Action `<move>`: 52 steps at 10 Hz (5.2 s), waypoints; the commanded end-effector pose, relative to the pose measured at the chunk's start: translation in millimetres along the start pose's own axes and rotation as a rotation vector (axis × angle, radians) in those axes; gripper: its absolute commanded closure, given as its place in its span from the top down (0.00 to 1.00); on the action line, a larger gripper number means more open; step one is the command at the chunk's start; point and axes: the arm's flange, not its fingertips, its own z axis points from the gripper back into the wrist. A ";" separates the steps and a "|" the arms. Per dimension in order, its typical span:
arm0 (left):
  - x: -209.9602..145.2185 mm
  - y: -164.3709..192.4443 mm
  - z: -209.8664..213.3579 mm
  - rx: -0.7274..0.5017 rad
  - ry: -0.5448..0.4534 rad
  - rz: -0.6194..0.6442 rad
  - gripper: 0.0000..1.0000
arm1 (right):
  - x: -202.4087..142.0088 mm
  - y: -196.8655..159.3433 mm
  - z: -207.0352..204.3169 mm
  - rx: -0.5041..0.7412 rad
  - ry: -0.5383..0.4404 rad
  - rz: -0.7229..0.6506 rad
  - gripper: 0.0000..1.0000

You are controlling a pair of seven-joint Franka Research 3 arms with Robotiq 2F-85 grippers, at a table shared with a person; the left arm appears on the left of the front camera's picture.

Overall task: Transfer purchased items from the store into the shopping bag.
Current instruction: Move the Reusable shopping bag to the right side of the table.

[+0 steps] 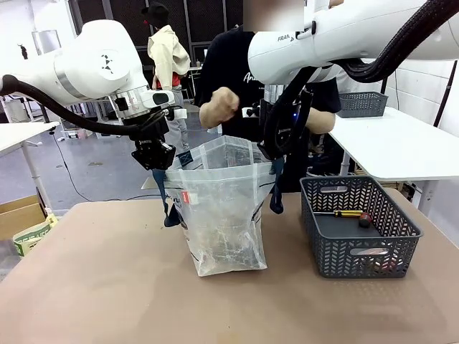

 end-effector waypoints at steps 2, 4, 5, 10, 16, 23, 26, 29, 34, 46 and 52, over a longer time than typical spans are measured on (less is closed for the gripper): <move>-0.2 0.9 0.0 0.000 0.000 0.002 0.00 | 0.8 -1.0 -0.3 0.000 -0.001 -0.002 0.00; -0.2 0.9 0.0 0.000 0.000 0.002 0.00 | 0.8 -1.0 -0.3 0.000 -0.001 -0.002 0.00; -0.2 0.9 0.0 0.000 0.000 0.002 0.00 | 0.8 -1.0 -0.3 0.000 -0.001 -0.002 0.00; -0.2 0.9 0.0 0.000 0.000 0.002 0.00 | 0.8 -1.0 -0.3 0.000 -0.001 -0.002 0.00; -0.2 0.9 0.0 0.000 0.000 0.002 0.00 | 0.8 -1.0 -0.3 0.000 -0.001 -0.002 0.00; -0.2 0.9 0.0 0.000 0.000 0.002 0.00 | 0.8 -1.0 -0.3 0.000 -0.001 -0.002 0.00; -0.2 0.9 0.0 0.000 0.000 0.002 0.00 | 0.8 -1.0 -0.3 0.000 -0.001 -0.002 0.00; -0.2 0.9 0.0 0.000 0.000 0.002 0.00 | 0.8 -1.0 -0.3 0.000 -0.001 -0.002 0.00; -2.5 -3.4 -0.9 0.024 -0.036 -0.050 0.00 | 0.8 -1.0 -0.3 0.000 -0.001 -0.002 0.00; -7.7 -4.1 2.9 0.024 -0.118 -0.135 0.00 | 0.8 -1.0 -0.3 0.000 -0.001 -0.002 0.00; -0.2 -6.0 2.4 0.028 -0.086 -0.111 0.00 | 0.8 -1.0 -0.3 0.000 -0.001 -0.002 0.00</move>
